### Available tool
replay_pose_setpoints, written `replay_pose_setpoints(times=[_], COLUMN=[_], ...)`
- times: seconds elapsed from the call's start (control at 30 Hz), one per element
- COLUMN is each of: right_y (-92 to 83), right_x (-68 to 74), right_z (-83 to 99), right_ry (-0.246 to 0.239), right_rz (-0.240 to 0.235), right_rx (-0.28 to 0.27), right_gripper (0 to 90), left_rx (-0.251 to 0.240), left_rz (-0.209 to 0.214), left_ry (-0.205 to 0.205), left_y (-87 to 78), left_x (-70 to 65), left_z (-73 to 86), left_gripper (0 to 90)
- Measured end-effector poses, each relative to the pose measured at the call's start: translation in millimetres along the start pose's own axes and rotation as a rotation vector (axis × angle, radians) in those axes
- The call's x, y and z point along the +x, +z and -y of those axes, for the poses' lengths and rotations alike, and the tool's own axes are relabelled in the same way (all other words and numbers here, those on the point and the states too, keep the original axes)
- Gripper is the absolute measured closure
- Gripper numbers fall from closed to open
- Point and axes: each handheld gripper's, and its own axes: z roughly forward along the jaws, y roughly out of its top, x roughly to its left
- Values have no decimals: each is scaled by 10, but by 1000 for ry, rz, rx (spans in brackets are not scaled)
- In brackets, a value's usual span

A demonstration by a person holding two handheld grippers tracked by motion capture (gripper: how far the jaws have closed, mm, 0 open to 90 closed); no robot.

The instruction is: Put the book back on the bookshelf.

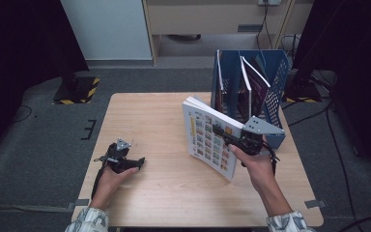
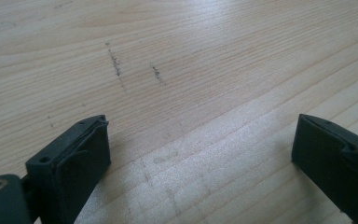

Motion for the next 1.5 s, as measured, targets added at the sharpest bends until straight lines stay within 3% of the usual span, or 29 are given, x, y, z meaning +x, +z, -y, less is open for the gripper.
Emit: replay_pose_setpoints(times=[0.53, 1.5], right_y=[-314, -1026], right_x=[-97, -403], right_z=[19, 81], right_ry=[-3, 39], right_rz=[32, 162], right_rx=[9, 8], right_gripper=[736, 735], left_rx=[9, 7], left_rz=[-12, -27], left_ry=[-17, -31], left_y=[-2, 4], left_x=[-8, -24], left_z=[9, 4], left_gripper=[0, 0])
